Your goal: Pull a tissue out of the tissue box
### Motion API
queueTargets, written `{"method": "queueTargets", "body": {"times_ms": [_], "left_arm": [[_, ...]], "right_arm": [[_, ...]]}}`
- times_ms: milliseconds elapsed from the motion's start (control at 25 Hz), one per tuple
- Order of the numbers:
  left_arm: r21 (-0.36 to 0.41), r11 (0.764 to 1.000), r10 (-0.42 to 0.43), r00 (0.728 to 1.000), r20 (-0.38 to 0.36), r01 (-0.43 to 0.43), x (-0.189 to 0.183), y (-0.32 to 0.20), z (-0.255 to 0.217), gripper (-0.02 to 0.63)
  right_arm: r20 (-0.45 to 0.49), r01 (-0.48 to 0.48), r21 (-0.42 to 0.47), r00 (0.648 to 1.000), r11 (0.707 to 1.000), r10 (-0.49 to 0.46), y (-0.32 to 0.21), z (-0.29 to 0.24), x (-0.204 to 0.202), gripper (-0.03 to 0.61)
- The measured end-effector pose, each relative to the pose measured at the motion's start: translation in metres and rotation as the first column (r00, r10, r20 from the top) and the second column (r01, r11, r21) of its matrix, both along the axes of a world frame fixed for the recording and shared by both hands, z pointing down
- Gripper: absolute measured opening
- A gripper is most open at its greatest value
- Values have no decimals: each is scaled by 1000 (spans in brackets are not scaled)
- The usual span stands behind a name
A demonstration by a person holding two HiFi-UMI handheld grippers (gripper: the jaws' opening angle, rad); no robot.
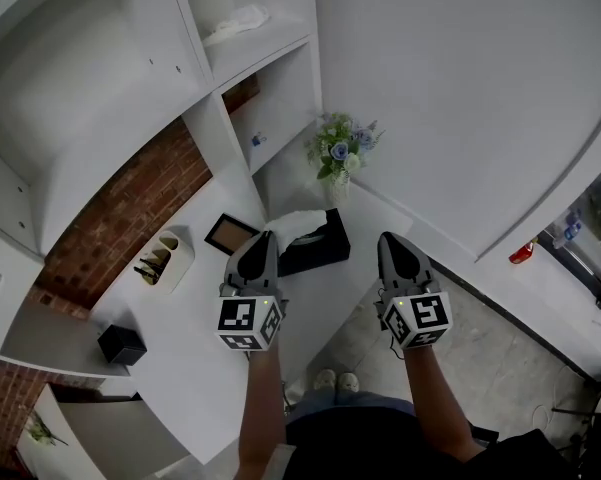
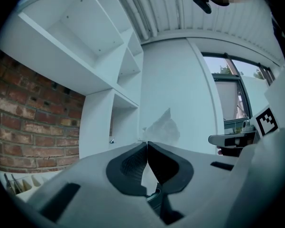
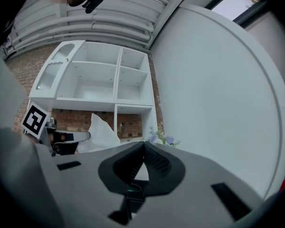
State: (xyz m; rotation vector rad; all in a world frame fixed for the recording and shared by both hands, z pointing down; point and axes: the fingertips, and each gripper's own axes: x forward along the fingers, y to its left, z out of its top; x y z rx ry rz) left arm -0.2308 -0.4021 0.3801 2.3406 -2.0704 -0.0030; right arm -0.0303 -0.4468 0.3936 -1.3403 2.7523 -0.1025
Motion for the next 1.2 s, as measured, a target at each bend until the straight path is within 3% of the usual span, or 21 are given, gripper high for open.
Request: {"method": "queueTargets", "body": {"times_ms": [440, 1200], "left_arm": [[-13, 1000, 7, 1000, -8, -7, 4, 14, 7, 11], [-36, 999, 22, 999, -25, -23, 8, 22, 17, 11]], "right_arm": [[-61, 7, 9, 998, 1000, -6, 16, 6, -2, -3], [-80, 9, -9, 997, 1000, -10, 25, 14, -4, -3]]}}
